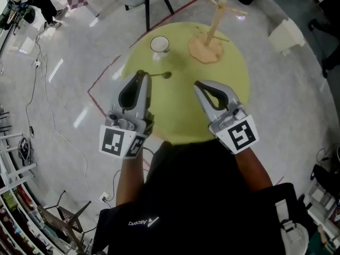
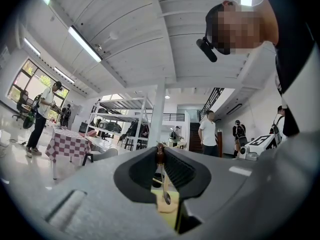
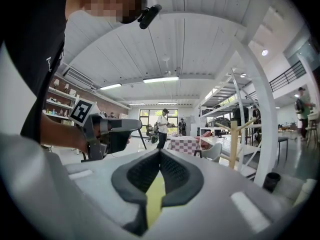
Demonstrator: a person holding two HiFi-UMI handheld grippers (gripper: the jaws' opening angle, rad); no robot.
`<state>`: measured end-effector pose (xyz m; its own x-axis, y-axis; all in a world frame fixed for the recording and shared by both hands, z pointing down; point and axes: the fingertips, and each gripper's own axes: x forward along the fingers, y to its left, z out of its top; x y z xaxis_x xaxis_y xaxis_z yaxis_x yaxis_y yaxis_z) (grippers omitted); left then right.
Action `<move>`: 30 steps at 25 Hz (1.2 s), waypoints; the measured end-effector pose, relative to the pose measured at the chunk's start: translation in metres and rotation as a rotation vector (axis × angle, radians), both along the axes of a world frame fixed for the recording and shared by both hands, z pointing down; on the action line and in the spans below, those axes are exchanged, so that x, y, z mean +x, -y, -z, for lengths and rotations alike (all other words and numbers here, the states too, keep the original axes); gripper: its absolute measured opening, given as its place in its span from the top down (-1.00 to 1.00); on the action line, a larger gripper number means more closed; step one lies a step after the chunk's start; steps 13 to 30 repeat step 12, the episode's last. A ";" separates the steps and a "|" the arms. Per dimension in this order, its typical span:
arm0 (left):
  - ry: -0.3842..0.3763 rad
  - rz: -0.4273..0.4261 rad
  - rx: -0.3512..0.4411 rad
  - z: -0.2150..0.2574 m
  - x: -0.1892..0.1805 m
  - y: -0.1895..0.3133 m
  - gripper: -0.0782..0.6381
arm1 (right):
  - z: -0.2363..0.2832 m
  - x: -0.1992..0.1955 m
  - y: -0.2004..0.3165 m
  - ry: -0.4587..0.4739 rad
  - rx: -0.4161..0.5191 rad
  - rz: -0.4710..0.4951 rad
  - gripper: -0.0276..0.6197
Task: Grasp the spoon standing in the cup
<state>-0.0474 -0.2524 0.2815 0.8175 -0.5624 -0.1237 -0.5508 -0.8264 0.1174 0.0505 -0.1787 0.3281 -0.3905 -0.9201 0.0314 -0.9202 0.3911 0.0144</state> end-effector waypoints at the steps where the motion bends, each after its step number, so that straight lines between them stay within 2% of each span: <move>1: 0.000 0.000 0.000 0.000 0.000 0.000 0.64 | 0.000 -0.001 0.000 0.001 0.000 0.000 0.91; 30: -0.005 -0.010 0.002 -0.004 0.005 0.000 0.64 | -0.003 0.003 -0.001 -0.002 0.004 -0.007 0.91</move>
